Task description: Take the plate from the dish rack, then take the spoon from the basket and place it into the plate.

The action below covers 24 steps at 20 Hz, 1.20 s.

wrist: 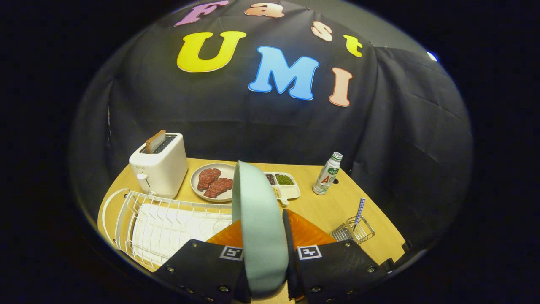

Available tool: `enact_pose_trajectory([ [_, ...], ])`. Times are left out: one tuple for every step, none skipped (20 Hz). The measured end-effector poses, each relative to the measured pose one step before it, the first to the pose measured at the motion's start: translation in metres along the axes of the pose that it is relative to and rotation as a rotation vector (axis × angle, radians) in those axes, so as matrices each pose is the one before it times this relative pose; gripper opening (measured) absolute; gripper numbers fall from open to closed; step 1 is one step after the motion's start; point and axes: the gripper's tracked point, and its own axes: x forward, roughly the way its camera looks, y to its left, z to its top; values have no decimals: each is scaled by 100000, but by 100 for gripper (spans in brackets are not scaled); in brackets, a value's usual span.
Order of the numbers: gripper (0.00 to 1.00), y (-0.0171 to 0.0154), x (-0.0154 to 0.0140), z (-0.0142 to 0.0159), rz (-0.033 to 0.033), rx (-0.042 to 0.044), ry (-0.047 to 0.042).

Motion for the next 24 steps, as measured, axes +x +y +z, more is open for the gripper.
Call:
enact_pose_trajectory([
  [31, -634, -803, -88, -650, 33, -266],
  [31, -751, -809, -237, -767, -517, -386],
  [31, -824, -823, -28, -970, -737, -779],
  [31, -834, -753, -253, -768, -668, -524],
  [31, -834, -766, -117, -786, -390, -350],
  [31, -880, -738, -373, -477, 370, -63],
  [31, -637, -744, -368, -64, 973, 118],
  [31, -656, -820, -651, 5, 982, 543],
  [31, -602, -770, -674, 42, 573, 847],
  [31, -538, -726, -856, 268, 286, 629],
  [31, -361, -754, -752, 386, -171, 544],
  [31, -317, -604, -897, 495, -494, 761],
  [31, -282, -579, -831, 159, -421, 717],
  [31, -222, -622, -976, 523, -585, 876],
  [31, 14, -532, -826, 788, -437, 923],
  [31, 154, -252, -869, 1400, -292, 516],
  [31, 177, -346, -799, 1200, -204, 747],
  [31, 156, -296, -889, 1223, -196, 961],
  [31, 263, -147, -723, 1114, -335, 833],
  [31, 356, -131, -839, 1756, 159, 1044],
  [31, 517, 9, -667, 2052, 916, 1267],
  [31, 553, 82, -957, 2253, 1506, 1572],
  [31, 499, 117, -871, 2038, 1593, 1840],
  [31, 396, 233, -1078, 1709, 1104, 2162],
])
